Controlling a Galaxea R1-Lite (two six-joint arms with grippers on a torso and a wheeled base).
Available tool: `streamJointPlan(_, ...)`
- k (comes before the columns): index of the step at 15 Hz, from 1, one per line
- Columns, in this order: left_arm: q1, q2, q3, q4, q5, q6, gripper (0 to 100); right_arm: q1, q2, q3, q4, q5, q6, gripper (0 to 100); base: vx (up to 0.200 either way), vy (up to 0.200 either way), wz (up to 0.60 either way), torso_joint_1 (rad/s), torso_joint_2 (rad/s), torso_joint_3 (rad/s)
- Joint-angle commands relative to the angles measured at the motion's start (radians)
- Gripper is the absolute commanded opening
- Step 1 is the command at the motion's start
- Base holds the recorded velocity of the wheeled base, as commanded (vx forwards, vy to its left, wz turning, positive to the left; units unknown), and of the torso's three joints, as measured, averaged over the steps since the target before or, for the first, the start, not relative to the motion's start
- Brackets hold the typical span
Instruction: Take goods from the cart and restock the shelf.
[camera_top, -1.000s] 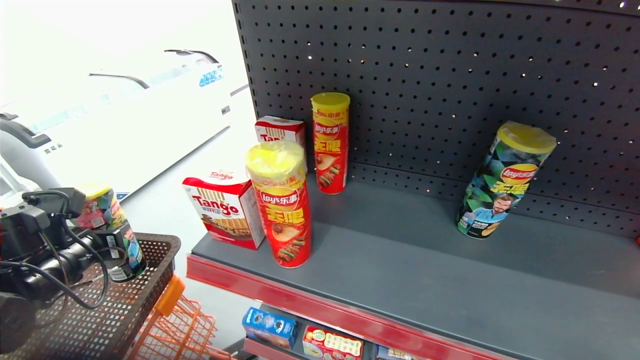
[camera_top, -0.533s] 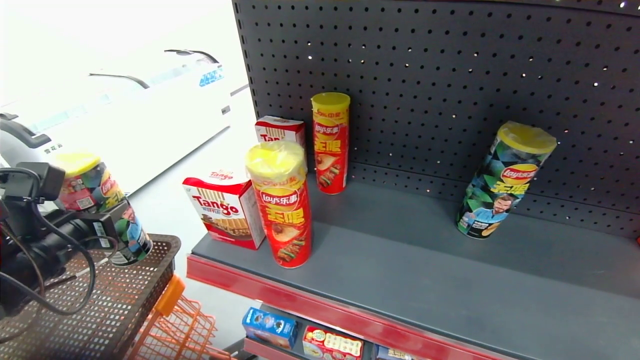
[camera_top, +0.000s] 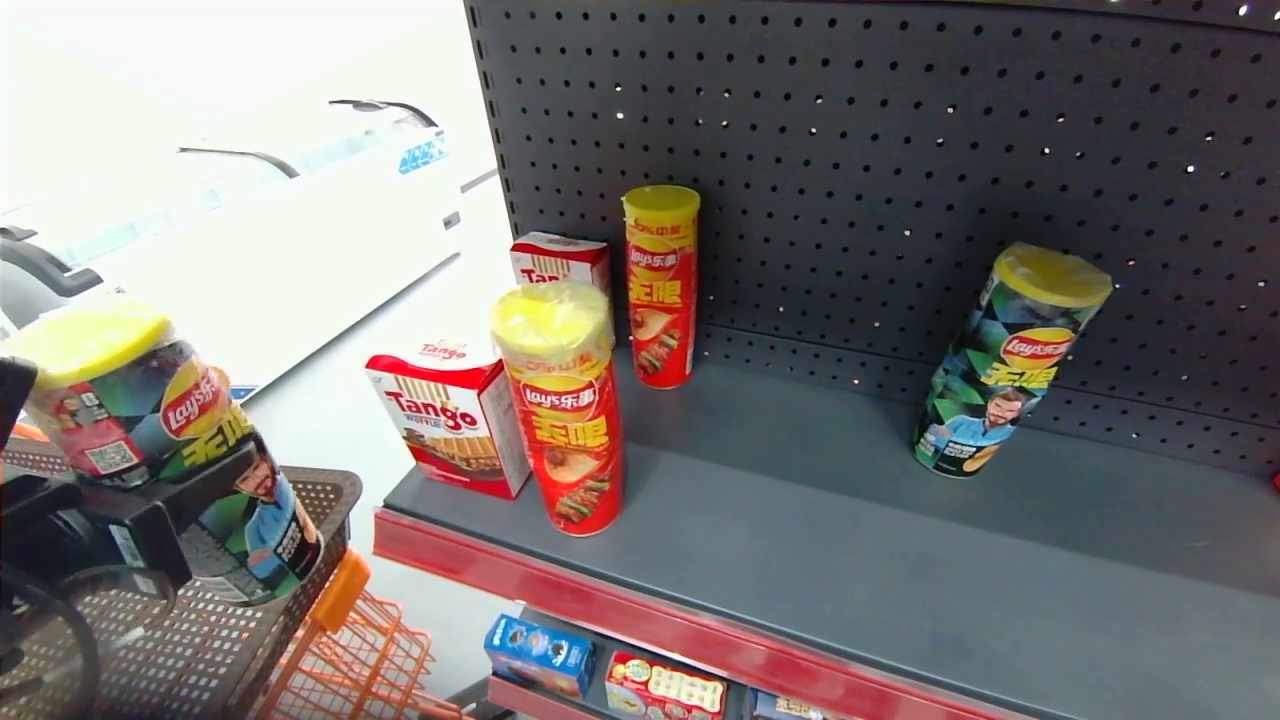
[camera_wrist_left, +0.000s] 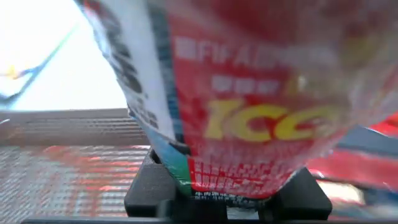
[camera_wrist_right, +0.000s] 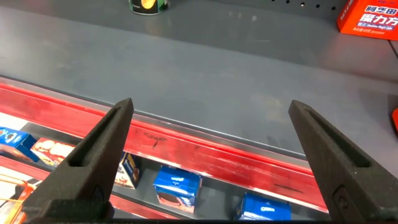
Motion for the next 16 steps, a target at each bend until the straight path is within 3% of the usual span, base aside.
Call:
streamJointPlan(1,-0.075,-0.12,0.011,0.015,-0.032,-0.005,0,0.0,0.0,0.0,0.0,0.0,0.0,100,0.0,0.0,0.0,0.0,0.0,0.0)
streamJointPlan(5,-0.221,-0.131,0.013,0.018,-0.035,-0.027,0,0.0,0.0,0.0,0.0,0.0,0.0,100,0.0,0.0,0.0,0.0,0.0,0.0)
streamJointPlan(10,-0.298,-0.131,0.013,0.012,-0.055,-0.038,0,0.0,0.0,0.0,0.0,0.0,0.0,100,0.0,0.0,0.0,0.0,0.0,0.0)
streamJointPlan(14,-0.353,-0.129,0.005,0.021,-0.175,-0.036,0,0.0,0.0,0.0,0.0,0.0,0.0,100,0.0,0.0,0.0,0.0,0.0,0.0)
streamJointPlan(15,-0.359,-0.127,-0.003,0.023,-0.244,-0.038,0,0.0,0.0,0.0,0.0,0.0,0.0,100,0.0,0.0,0.0,0.0,0.0,0.0)
streamJointPlan(16,-0.359,-0.127,-0.003,0.023,-0.248,-0.038,0,0.0,0.002,0.0,0.0,0.0,0.0,100,0.0,0.0,0.0,0.0,0.0,0.0)
